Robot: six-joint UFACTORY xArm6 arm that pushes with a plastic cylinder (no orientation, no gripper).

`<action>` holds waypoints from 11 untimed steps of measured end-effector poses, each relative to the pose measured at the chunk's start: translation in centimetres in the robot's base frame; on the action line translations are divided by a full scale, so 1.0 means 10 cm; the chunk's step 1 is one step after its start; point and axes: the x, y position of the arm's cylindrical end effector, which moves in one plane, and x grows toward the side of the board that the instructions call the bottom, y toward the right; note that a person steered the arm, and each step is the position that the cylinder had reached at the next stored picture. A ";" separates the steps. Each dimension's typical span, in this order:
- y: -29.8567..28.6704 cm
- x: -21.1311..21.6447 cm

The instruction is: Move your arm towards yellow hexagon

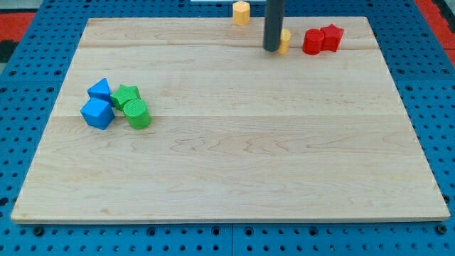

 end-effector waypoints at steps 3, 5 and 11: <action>-1.13 -0.20; -1.34 -0.75; -1.34 -0.75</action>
